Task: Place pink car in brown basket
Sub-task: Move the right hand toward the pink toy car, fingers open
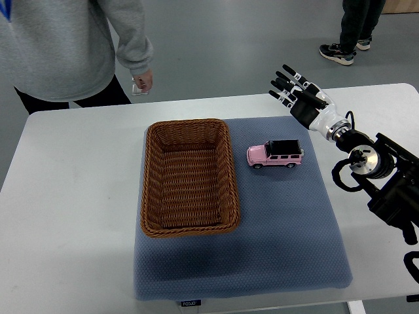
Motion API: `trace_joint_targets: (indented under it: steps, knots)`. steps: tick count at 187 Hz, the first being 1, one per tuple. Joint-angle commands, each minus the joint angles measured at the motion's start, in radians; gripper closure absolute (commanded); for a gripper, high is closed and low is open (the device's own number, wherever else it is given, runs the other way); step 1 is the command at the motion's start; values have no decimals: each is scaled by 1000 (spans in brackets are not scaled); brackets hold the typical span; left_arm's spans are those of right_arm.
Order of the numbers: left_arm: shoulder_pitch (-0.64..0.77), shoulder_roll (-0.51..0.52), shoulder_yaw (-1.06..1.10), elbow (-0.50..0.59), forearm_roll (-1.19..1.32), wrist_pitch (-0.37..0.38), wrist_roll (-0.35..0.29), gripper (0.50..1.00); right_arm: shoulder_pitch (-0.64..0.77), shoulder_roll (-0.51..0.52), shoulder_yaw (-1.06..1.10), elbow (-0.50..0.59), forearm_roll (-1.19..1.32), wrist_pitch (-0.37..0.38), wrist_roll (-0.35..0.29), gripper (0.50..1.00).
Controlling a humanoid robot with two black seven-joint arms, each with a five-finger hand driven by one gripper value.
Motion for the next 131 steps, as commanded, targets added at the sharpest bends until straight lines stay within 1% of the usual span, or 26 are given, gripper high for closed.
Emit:
trace_joint_targets:
  steps: [1, 47, 75, 91, 105, 118, 131]
  knots:
    - [0, 0, 0, 0, 0, 1, 1, 500, 1, 0, -2, 0, -1, 1, 0, 587]
    - [0, 0, 0, -11, 0, 1, -1, 500, 2, -12, -5, 2, -7, 9, 0, 587]
    - [0, 0, -5, -11, -2, 1, -1, 500, 15, -23, -35, 13, -99, 16, 2, 587]
    - [0, 0, -6, -11, -2, 1, -1, 500, 55, -81, -81, 28, -251, 39, 0, 587]
    - [0, 0, -9, -9, -2, 1, -1, 500, 107, -140, -183, 37, -481, 65, 2, 589]
    - [-1, 0, -11, -9, -2, 1, -1, 500, 179, -193, -271, 82, -699, 70, 2, 591]
    - [0, 0, -11, -9, -2, 1, -1, 500, 216, -261, -339, 138, -840, 70, 6, 591]
